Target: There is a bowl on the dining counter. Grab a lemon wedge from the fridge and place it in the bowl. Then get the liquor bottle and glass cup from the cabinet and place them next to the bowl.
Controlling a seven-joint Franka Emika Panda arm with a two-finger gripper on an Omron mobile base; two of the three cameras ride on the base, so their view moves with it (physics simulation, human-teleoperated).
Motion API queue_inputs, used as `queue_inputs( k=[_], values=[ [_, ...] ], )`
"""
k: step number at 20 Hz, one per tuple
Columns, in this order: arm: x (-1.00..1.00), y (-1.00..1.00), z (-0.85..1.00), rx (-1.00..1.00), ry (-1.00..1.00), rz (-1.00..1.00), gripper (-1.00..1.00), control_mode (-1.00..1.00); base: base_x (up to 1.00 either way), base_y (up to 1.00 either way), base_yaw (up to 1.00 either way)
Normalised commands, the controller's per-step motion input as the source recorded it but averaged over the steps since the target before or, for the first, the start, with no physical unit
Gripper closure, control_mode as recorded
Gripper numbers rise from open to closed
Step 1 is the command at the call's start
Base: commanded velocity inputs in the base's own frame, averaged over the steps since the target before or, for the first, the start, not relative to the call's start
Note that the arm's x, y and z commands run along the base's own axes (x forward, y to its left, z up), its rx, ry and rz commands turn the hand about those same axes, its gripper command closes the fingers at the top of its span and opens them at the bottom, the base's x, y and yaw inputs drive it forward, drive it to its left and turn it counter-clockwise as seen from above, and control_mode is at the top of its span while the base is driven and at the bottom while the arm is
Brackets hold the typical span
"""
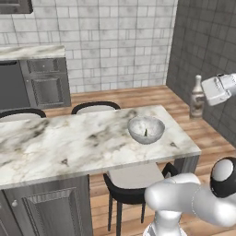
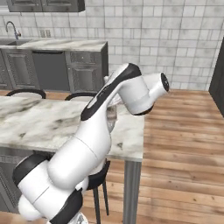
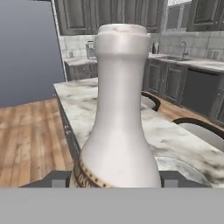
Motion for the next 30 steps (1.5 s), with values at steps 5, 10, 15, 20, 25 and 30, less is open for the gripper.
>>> queue_inputs(
  k=[5, 10, 15, 20, 25, 30],
  values=[
    [0.24, -0.37, -0.63, 0.04, -0.26, 0.26, 1.0, -1.0, 0.0, 0.0, 0.0],
    [0.13, -0.06, -0.58, 0.01, -0.29, 0.14, 1.0, -1.0, 0.0, 0.0, 0.0],
    [0.32, 0.0, -0.64, 0.0, -0.2, 0.05, 1.0, -1.0, 0.0, 0.0, 0.0],
    [0.56, 0.0, -0.61, 0.0, 0.0, 0.0, 1.0, -1.0, 0.0, 0.0, 0.0],
    [0.59, -0.01, -0.53, 0.0, 0.03, 0.0, 1.0, -1.0, 0.0, 0.0, 0.0],
    [0.53, -0.09, -0.4, 0.0, 0.08, 0.0, 1.0, -1.0, 0.0, 0.0, 0.0]
  ],
)
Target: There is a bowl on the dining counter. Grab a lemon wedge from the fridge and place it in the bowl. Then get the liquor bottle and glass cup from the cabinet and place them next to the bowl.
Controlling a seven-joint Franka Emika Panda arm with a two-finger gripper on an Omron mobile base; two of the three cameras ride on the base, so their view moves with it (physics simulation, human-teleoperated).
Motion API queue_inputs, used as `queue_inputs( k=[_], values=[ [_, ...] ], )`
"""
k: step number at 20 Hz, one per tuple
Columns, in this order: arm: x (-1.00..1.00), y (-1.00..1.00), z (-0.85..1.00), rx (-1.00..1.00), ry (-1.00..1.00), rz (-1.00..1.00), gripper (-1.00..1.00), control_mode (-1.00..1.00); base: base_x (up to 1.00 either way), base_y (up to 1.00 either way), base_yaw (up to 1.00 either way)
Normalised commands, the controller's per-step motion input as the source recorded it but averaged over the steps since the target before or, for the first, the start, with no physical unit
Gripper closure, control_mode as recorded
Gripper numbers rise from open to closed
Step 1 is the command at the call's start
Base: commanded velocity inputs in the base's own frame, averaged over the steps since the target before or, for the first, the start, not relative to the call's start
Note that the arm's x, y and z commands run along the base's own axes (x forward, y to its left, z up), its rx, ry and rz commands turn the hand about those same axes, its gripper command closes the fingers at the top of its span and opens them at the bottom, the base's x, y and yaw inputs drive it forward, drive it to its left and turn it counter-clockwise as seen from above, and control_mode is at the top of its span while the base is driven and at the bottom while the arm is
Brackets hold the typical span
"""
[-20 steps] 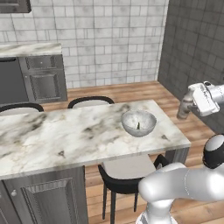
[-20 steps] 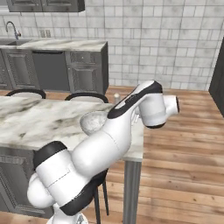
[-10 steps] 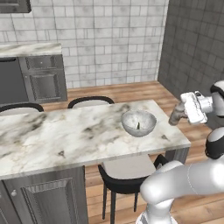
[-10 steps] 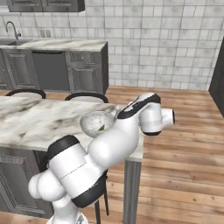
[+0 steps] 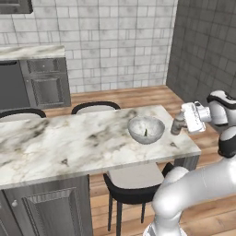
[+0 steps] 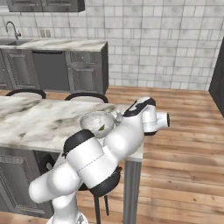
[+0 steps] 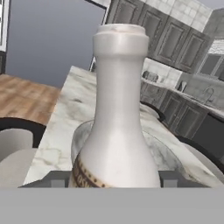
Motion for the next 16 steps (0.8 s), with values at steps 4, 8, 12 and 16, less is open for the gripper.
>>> queue_inputs(
  k=[4, 8, 12, 16],
  values=[
    [0.52, -0.08, -0.28, 0.0, 0.09, 0.0, 1.0, -1.0, 0.0, 0.0, 0.0],
    [0.43, -0.16, -0.28, 0.0, 0.07, 0.0, 1.0, -1.0, 0.0, 0.0, 0.0],
    [0.25, -0.24, -0.32, 0.0, 0.03, 0.0, 1.0, -1.0, 0.0, 0.0, 0.0],
    [0.17, -0.23, -0.41, 0.0, 0.0, 0.0, 1.0, -1.0, 0.0, 0.0, 0.0]
  ],
)
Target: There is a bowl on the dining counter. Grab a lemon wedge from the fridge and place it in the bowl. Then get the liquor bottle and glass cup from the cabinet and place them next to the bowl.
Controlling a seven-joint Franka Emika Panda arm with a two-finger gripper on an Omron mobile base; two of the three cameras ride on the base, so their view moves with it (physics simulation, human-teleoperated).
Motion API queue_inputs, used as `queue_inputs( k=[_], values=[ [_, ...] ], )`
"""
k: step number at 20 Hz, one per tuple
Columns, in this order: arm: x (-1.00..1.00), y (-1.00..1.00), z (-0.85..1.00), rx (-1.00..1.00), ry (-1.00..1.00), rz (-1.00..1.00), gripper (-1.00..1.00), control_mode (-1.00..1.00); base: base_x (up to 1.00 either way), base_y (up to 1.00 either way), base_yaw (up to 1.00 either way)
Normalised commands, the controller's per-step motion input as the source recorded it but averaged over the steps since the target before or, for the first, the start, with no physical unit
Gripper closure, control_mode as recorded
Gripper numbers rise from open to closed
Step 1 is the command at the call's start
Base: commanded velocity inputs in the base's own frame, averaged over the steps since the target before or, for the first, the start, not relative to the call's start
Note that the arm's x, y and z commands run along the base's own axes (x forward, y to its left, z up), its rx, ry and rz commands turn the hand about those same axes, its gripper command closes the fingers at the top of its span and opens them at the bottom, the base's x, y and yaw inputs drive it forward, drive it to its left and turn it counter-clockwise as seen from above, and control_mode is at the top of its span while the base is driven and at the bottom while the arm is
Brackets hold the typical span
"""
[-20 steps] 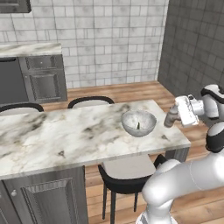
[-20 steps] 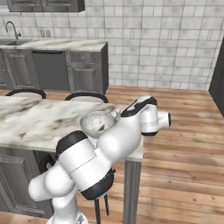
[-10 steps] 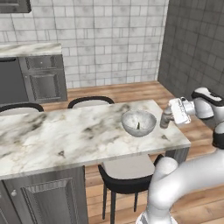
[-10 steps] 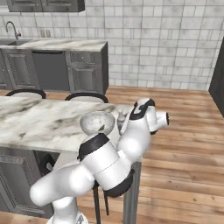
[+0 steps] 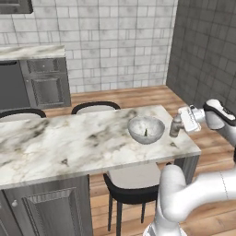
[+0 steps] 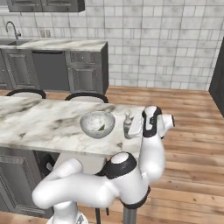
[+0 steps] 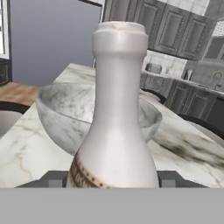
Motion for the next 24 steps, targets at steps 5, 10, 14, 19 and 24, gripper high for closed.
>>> queue_inputs(
  k=[5, 10, 14, 19, 24],
  values=[
    [0.09, -0.03, -0.34, 0.0, 0.0, 0.0, 1.0, -1.0, 0.0, 0.0, 0.0],
    [0.01, 0.0, -0.21, 0.0, 0.0, 0.0, 1.0, -1.0, 0.0, 0.0, 0.0],
    [0.0, 0.0, -0.23, 0.0, 0.0, 0.0, 1.0, -1.0, 0.0, 0.0, 0.0],
    [-0.01, 0.0, -0.22, 0.0, 0.0, 0.0, -1.0, -1.0, 0.0, 0.0, 0.0],
    [-0.01, 0.0, -0.03, 0.0, 0.0, 0.0, -1.0, -1.0, 0.0, 0.0, 0.0]
  ],
)
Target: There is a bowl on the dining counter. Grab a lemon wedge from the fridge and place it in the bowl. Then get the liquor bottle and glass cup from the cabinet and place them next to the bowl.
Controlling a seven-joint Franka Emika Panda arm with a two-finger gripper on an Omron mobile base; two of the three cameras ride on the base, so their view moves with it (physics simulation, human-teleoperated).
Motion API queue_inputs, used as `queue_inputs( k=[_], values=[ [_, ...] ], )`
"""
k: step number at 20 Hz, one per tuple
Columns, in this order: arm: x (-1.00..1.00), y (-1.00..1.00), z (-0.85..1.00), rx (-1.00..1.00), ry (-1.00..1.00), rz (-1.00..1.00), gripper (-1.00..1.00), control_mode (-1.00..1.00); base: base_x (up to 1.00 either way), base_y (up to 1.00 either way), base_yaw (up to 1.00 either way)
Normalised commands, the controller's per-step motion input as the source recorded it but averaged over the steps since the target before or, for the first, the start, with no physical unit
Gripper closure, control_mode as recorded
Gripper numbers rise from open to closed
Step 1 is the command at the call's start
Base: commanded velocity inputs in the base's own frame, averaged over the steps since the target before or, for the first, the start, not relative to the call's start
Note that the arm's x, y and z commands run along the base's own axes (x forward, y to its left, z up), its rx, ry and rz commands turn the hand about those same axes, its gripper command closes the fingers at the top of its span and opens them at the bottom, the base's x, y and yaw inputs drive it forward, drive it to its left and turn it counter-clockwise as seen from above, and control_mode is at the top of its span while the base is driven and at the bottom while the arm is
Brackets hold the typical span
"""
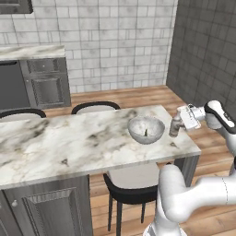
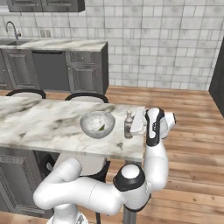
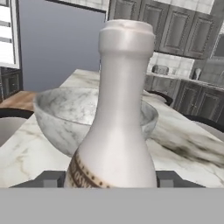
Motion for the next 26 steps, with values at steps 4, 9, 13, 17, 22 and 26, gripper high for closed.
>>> queue_inputs(
  k=[4, 9, 13, 17, 22, 26],
  values=[
    [-0.1, 0.0, 0.01, 0.0, 0.0, 0.0, -1.0, -1.0, 0.0, 0.0, 0.0],
    [-0.3, 0.0, 0.35, 0.01, -0.03, 0.0, -1.0, -1.0, 0.0, 0.0, 0.0],
    [-0.36, 0.0, 0.77, 0.03, -0.09, 0.0, -1.0, -1.0, 0.0, 0.0, 0.0],
    [-0.22, 0.04, 0.95, 0.03, -0.11, 0.0, -1.0, -1.0, 0.0, 0.0, 0.0],
    [0.0, 0.19, 0.89, 0.01, -0.06, 0.0, -1.0, -1.0, 0.0, 0.0, 0.0],
    [-0.13, 0.39, 0.87, 0.0, -0.06, 0.0, -1.0, -1.0, 0.0, 0.0, 0.0]
  ],
)
